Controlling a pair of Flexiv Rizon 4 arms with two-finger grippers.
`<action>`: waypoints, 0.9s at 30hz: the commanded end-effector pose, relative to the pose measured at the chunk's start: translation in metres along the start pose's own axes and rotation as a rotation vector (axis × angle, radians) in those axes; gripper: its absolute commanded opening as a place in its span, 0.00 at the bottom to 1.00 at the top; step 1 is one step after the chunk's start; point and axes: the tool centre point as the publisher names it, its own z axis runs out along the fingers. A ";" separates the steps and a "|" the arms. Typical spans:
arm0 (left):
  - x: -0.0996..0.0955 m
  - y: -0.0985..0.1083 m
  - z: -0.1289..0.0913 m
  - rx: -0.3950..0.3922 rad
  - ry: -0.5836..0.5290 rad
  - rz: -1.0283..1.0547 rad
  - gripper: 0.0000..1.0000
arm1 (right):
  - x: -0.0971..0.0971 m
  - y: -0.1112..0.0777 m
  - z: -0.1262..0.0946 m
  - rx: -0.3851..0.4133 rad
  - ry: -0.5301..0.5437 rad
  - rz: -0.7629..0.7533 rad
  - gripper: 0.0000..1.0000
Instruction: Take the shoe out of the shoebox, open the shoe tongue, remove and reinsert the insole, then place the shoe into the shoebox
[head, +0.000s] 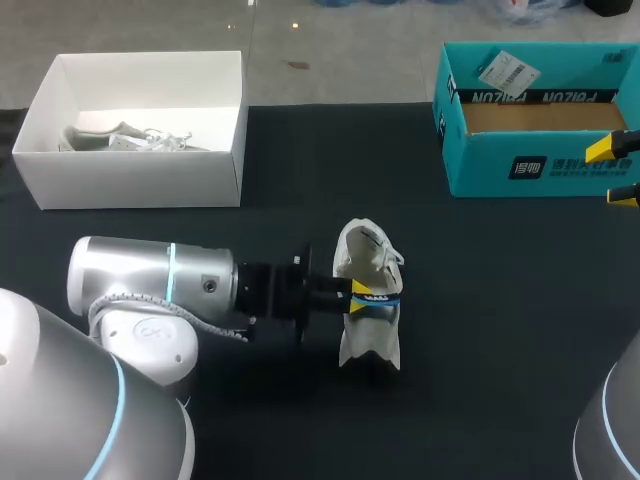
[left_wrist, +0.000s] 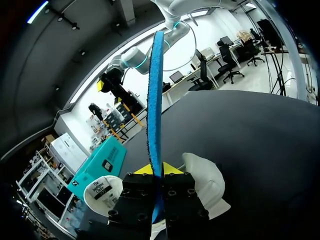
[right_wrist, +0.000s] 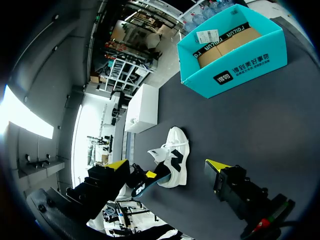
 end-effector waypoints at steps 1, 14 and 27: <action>-0.003 0.015 0.012 -0.015 -0.010 -0.008 0.00 | 0.000 -0.001 0.000 -0.001 -0.003 0.001 1.00; -0.006 0.016 0.012 -0.032 -0.010 -0.025 0.47 | 0.000 -0.001 0.000 -0.001 -0.003 0.001 1.00; -0.002 -0.015 0.010 0.017 0.016 -0.021 0.41 | 0.000 -0.001 0.000 -0.001 -0.003 0.001 1.00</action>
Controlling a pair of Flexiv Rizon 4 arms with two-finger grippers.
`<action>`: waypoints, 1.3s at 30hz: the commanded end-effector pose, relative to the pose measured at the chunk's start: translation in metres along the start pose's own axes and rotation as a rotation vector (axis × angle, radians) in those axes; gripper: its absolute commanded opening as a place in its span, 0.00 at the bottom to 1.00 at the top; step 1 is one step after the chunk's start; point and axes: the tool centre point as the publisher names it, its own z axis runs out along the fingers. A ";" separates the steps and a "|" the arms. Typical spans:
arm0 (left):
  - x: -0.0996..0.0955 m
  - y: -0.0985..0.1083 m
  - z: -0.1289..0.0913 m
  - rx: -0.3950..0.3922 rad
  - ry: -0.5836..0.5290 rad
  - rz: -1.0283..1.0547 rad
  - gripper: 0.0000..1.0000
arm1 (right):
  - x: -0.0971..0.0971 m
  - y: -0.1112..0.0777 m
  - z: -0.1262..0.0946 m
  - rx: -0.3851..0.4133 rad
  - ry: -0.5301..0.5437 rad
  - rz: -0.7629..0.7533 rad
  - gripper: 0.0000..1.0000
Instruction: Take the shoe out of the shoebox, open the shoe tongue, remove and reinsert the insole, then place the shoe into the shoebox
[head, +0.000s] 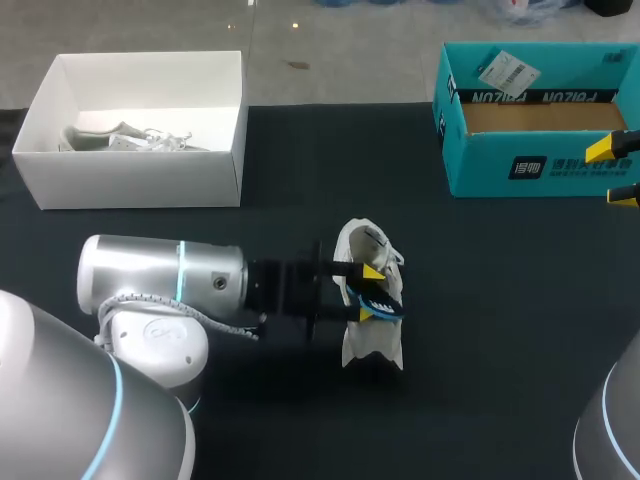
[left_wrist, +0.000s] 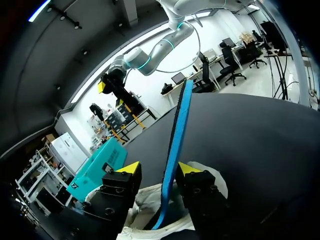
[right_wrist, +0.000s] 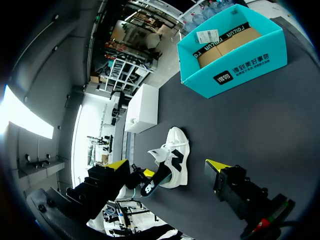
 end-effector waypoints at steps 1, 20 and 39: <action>0.002 0.004 0.001 -0.003 0.025 -0.014 0.35 | 0.000 -0.001 0.000 -0.001 -0.003 0.001 1.00; -0.008 0.045 0.014 -0.027 -0.038 -0.066 0.00 | 0.000 -0.001 0.000 -0.001 -0.003 0.001 1.00; -0.003 0.007 -0.001 -0.014 0.006 -0.038 0.34 | 0.000 -0.001 0.000 -0.001 -0.003 0.001 1.00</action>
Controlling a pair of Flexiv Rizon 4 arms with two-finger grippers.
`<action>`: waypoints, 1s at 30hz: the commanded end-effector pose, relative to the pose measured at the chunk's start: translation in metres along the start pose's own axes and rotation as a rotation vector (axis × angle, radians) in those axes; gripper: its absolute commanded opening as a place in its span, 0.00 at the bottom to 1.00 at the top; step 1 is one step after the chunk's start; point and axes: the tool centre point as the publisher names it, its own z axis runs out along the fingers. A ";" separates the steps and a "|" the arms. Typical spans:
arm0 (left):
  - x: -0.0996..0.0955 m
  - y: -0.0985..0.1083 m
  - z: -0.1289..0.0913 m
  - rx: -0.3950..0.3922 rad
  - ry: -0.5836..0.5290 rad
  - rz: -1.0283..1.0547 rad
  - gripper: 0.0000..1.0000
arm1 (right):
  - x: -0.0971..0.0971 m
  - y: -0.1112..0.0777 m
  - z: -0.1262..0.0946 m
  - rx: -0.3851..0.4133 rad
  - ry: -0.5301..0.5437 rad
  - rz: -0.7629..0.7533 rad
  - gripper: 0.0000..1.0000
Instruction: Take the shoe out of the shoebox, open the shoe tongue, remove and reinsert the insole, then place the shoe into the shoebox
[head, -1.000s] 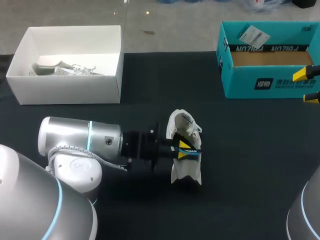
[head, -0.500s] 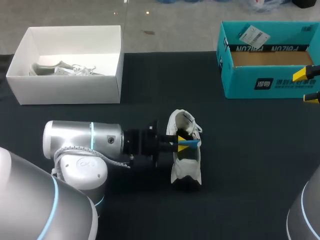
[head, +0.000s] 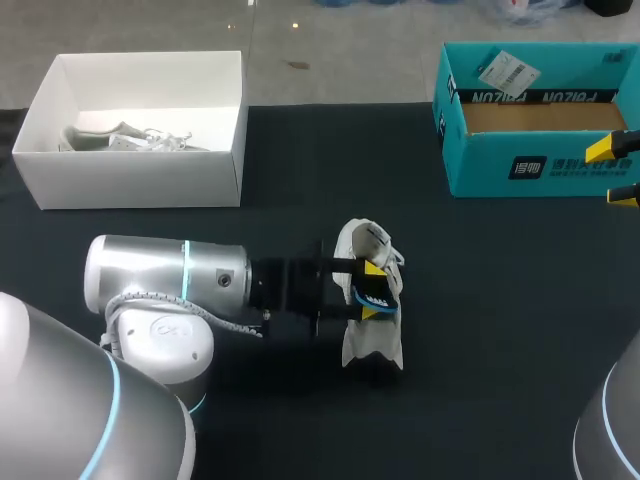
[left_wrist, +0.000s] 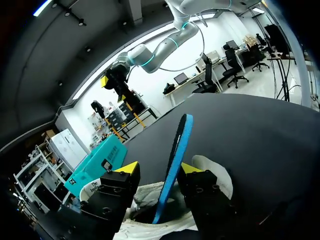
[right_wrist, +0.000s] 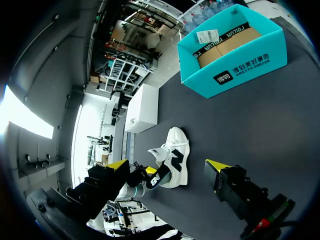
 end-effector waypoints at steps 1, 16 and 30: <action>0.001 -0.003 -0.005 -0.006 0.015 -0.009 0.13 | 0.000 -0.001 0.000 -0.001 -0.003 0.001 1.00; -0.008 0.036 0.014 -0.029 -0.005 -0.033 0.00 | 0.000 -0.001 0.000 -0.001 -0.003 0.001 1.00; -0.003 0.003 -0.010 -0.038 -0.014 -0.018 0.48 | 0.000 -0.001 0.000 -0.001 -0.003 0.001 1.00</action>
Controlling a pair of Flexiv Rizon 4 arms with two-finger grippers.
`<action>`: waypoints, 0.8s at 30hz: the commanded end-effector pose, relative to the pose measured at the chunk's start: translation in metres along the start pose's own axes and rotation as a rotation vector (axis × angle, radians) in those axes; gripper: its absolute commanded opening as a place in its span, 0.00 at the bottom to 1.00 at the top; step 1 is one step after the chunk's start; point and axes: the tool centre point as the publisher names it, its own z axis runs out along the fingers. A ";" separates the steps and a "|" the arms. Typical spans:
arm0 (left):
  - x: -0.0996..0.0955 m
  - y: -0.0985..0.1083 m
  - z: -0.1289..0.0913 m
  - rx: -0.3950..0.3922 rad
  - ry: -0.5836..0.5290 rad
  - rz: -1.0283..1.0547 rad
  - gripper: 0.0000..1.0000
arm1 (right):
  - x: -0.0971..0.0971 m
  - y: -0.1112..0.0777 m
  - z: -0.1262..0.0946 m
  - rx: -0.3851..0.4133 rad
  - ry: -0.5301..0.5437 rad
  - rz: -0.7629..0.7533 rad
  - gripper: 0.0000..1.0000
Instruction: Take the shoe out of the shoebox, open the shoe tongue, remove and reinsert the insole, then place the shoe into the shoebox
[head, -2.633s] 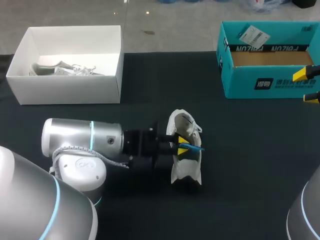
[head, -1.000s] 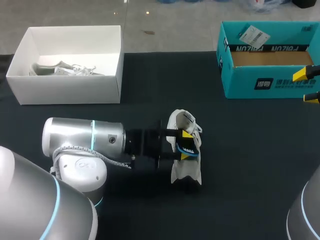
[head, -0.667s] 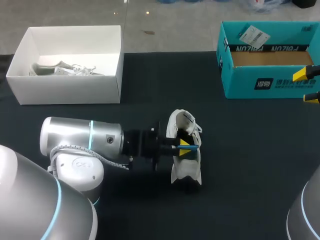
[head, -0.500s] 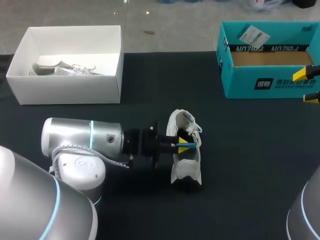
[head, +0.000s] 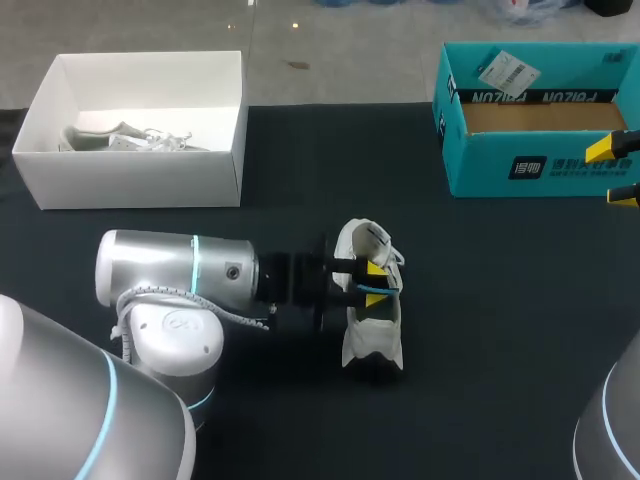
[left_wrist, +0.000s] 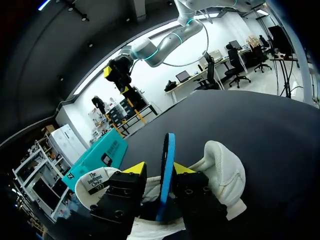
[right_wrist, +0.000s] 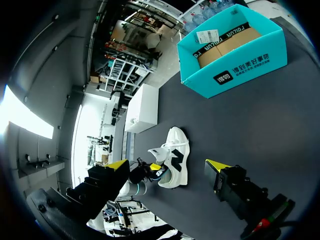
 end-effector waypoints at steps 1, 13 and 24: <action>0.008 -0.016 -0.023 -0.018 -0.004 0.005 0.47 | 0.000 -0.001 0.000 -0.001 -0.003 0.001 1.00; 0.016 0.005 -0.013 -0.019 0.024 -0.048 0.00 | 0.000 -0.001 0.000 -0.001 -0.003 0.001 1.00; 0.007 0.025 0.001 -0.015 0.021 -0.068 0.00 | 0.000 -0.001 0.000 -0.001 -0.003 0.001 1.00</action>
